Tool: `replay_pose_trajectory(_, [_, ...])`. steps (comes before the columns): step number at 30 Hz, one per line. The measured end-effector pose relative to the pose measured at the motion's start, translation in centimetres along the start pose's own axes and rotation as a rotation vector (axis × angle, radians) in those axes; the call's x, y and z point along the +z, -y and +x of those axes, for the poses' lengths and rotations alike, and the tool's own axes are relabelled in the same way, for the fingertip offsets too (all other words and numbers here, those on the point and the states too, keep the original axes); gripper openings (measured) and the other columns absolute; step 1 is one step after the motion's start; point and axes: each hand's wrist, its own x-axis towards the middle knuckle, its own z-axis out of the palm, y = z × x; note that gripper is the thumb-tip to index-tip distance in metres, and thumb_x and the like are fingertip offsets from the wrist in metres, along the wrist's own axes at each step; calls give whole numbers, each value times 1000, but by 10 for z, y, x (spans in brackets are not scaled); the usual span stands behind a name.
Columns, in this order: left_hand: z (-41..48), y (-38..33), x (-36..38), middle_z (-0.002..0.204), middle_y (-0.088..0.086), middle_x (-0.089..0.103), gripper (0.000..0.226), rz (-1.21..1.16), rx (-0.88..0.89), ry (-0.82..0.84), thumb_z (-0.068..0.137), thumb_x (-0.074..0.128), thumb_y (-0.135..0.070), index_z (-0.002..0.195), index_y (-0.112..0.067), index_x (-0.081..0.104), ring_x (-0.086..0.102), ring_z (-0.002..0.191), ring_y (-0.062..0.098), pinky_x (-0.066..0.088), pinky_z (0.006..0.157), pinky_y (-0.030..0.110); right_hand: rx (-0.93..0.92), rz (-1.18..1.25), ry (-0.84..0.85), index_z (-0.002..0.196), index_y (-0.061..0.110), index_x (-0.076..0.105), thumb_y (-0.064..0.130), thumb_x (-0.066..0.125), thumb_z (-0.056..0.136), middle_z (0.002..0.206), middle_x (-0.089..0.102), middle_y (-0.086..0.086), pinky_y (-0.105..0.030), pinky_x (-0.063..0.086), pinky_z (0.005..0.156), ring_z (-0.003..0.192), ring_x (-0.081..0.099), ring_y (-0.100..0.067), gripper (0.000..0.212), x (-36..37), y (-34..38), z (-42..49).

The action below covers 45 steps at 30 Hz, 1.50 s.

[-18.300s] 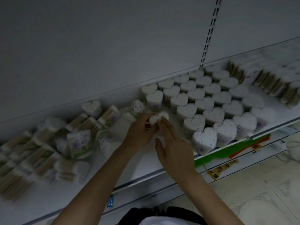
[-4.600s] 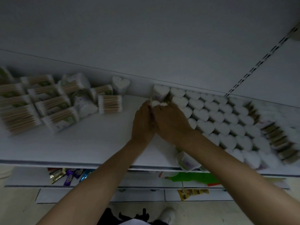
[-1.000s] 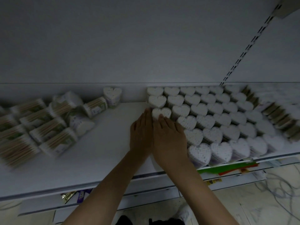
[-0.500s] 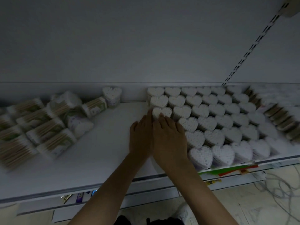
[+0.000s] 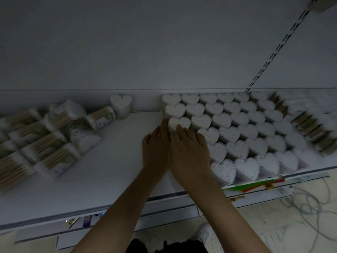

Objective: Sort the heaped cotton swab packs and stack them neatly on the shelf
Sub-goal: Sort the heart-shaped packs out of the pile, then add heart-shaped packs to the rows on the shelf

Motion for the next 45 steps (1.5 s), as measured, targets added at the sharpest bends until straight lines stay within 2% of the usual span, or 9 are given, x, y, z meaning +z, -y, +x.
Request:
replay_pose_trajectory(4, [-1, 0, 2, 146, 8, 45, 68, -29, -19, -33, 96, 39, -43, 150, -5, 20, 45, 131, 21, 31, 106, 39, -2, -32, 45, 87, 8, 71, 17, 40, 78, 103, 71, -15, -38, 34, 82, 91, 67, -28, 34, -1, 1, 1])
replay_pose_trajectory(8, [5, 1, 7, 123, 9, 64, 64, 36, -84, -102, 92, 45, -40, 145, -6, 37, 60, 113, 24, 43, 91, 39, 18, -40, 126, 83, 11, 71, 20, 38, 76, 104, 71, -12, -38, 36, 83, 92, 67, -27, 36, -4, 1, 4])
replay_pose_trajectory(12, [10, 1, 6, 134, 6, 55, 63, 59, -111, -50, 97, 37, -43, 152, -14, 22, 50, 122, 24, 36, 95, 40, 27, -5, 171, 82, 13, 71, 21, 36, 76, 104, 71, -10, -35, 45, 80, 91, 66, -25, 36, -7, 1, 3])
replay_pose_trajectory(22, [11, 3, 11, 117, 8, 64, 63, 50, -82, -92, 91, 54, -37, 145, -8, 37, 60, 107, 26, 43, 86, 41, 33, 16, 238, 82, 12, 72, 22, 35, 74, 99, 72, -9, -37, 51, 74, 87, 67, -27, 39, -13, 2, 8])
replay_pose_trajectory(24, [9, 3, 10, 117, 8, 65, 66, 47, -100, -102, 89, 42, -43, 143, -5, 40, 60, 107, 27, 44, 87, 41, 19, 46, 229, 84, 10, 71, 20, 42, 75, 95, 71, -10, -36, 50, 69, 84, 67, -29, 32, -14, -1, 11])
replay_pose_trajectory(26, [8, 1, 5, 135, 7, 54, 73, 23, -100, -44, 90, 27, -49, 150, -6, 26, 50, 122, 25, 35, 98, 41, 6, 81, 254, 95, 8, 69, 18, 46, 80, 107, 68, -12, -38, 47, 76, 93, 63, -32, 29, -19, -4, 13])
replay_pose_trajectory(29, [9, 6, 6, 153, 8, 31, 75, -115, -142, 44, 98, 39, -45, 153, -10, 3, 30, 139, 24, 20, 113, 36, -76, 68, 301, 118, 11, 58, 19, 41, 94, 138, 50, -7, -36, 33, 93, 122, 45, -28, 30, -29, -9, 20])
replay_pose_trajectory(32, [3, 16, -12, 158, 4, 18, 84, -452, -185, 83, 94, 52, -46, 153, -18, -1, 18, 145, 22, 12, 113, 27, -126, 126, 256, 125, 16, 53, 24, 37, 97, 133, 51, -1, -33, 30, 94, 122, 42, -22, 33, -37, 0, 29])
replay_pose_trajectory(45, [-60, 83, -53, 143, 10, 45, 67, -258, -248, -202, 90, 64, -30, 146, -11, 34, 40, 130, 26, 32, 107, 33, -313, 27, 256, 133, 11, 42, 25, 53, 93, 136, 40, -12, -38, 38, 94, 123, 39, -30, 43, 40, 90, 130])
